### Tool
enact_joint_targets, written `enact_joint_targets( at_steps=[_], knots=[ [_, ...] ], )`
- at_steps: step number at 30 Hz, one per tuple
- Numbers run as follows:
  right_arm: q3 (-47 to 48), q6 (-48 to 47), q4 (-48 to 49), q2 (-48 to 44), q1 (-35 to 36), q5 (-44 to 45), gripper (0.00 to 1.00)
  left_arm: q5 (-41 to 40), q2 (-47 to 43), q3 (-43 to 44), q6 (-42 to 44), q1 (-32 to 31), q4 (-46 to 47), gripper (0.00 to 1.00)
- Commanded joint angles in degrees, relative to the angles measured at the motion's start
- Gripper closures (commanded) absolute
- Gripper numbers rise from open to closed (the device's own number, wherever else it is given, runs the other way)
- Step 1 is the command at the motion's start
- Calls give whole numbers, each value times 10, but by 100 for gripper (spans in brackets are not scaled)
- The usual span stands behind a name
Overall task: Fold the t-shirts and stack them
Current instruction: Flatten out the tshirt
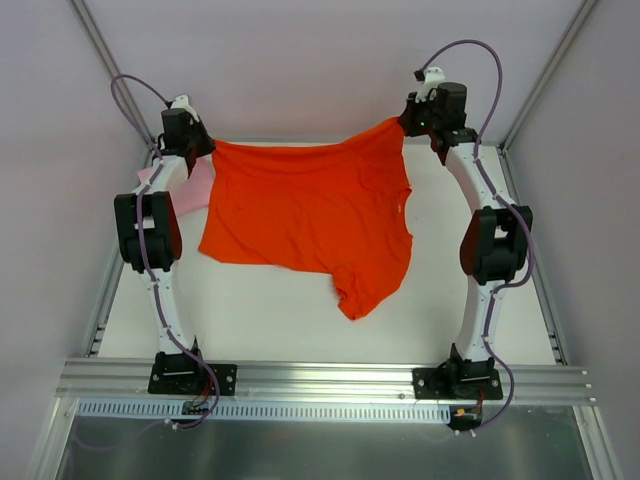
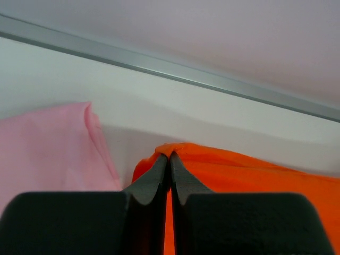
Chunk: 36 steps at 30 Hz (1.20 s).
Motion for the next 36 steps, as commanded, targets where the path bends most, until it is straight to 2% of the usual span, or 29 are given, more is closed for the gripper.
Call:
enact_joint_targets(
  at_steps=[1,5,8,17,24,28,36],
  knots=[
    [0,-12,23,-39,2,-2,99,58,-37,15,24,0,33,100],
    [1,-8,6,-55,2,-3,99,107,-53,2,17,0,38,100],
    [-39,-13,22,-84,2,7,99,111,-77,-27,16,-1,50,100],
    [-99,-10,21,-123,2,5,99,80,-134,-107,19,-2,66,100],
    [-121,-16,14,-132,2,10,99,41,-127,-108,21,-1,49,100],
    [-92,-17,15,-105,2,16,99,37,-107,-86,12,-1,43,100],
    [105,-13,-13,29,1,26,99,13,-36,12,-4,-1,8,100]
  ],
)
